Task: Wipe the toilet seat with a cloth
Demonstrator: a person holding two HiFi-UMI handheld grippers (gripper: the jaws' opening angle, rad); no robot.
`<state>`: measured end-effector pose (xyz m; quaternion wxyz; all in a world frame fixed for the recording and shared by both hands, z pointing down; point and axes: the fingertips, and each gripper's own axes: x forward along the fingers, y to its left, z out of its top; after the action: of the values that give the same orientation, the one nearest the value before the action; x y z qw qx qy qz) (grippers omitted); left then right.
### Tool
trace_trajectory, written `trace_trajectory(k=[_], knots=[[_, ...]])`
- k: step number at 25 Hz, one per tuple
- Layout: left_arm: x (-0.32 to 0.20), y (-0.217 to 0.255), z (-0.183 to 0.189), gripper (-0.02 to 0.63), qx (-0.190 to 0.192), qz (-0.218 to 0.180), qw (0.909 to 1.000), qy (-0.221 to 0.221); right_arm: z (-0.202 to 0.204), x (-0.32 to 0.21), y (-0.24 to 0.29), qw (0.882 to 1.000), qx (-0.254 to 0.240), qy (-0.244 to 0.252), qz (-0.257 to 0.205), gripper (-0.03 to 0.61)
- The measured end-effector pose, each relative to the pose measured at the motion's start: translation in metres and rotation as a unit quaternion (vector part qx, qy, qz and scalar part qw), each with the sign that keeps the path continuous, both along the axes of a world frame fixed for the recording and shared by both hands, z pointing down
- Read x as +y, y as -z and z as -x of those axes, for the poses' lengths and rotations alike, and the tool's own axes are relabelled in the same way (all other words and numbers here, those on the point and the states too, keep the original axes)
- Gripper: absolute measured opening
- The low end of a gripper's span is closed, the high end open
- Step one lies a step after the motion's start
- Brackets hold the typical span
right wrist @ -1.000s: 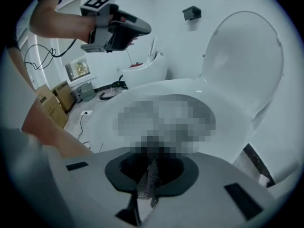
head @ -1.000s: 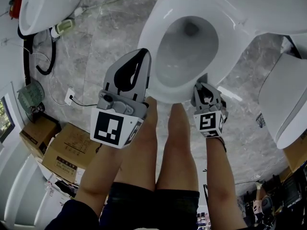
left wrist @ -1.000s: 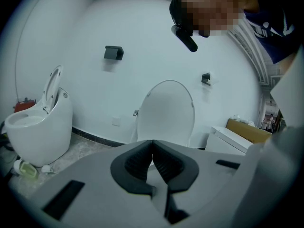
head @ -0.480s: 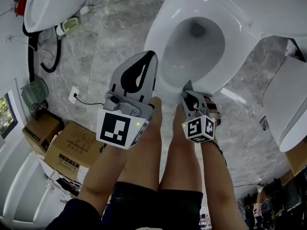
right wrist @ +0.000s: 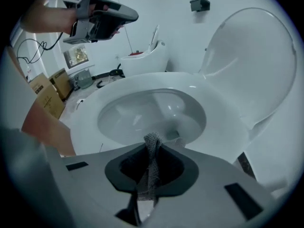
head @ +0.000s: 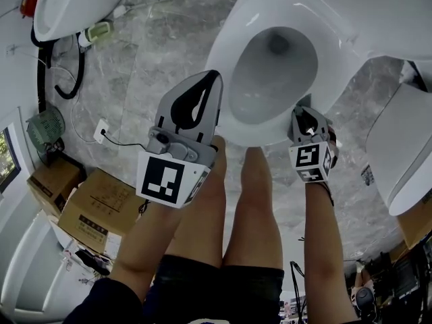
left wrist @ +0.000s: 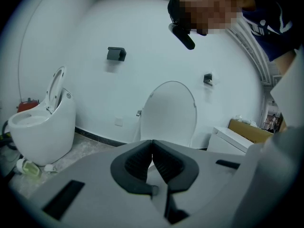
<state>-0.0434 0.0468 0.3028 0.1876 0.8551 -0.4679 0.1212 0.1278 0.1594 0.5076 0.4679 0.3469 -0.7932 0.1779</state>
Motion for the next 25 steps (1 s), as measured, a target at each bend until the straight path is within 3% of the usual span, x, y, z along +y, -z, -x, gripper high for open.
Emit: trace_trajectory(k=[7, 10, 12, 16, 21, 25], knots=[[-0.006, 0.004, 0.003, 0.02, 0.0, -0.004, 1.0, 0.002, 0.132, 0.06, 0.003, 0.991, -0.087, 0.025, 0.098, 0.061], [-0.007, 0.002, 0.004, 0.02, -0.002, 0.0, 1.0, 0.003, 0.155, 0.064, 0.009, 0.987, -0.114, 0.028, 0.111, 0.061], [-0.006, 0.0, 0.006, 0.02, -0.001, 0.002, 1.0, 0.003, 0.145, 0.062, 0.005, 0.987, -0.106, 0.036, 0.113, 0.061], [-0.004, -0.003, 0.007, 0.02, -0.001, 0.006, 1.0, 0.002, 0.081, 0.036, -0.01, 0.994, -0.03, 0.056, 0.087, 0.061], [-0.008, -0.002, 0.012, 0.02, 0.006, 0.005, 0.9999, 0.01, 0.026, -0.005, -0.017, 0.992, 0.045, 0.097, 0.06, 0.063], [-0.008, -0.004, 0.019, 0.02, 0.001, 0.005, 0.9999, 0.009, -0.005, -0.023, -0.011, 0.997, 0.051, 0.03, 0.053, 0.063]])
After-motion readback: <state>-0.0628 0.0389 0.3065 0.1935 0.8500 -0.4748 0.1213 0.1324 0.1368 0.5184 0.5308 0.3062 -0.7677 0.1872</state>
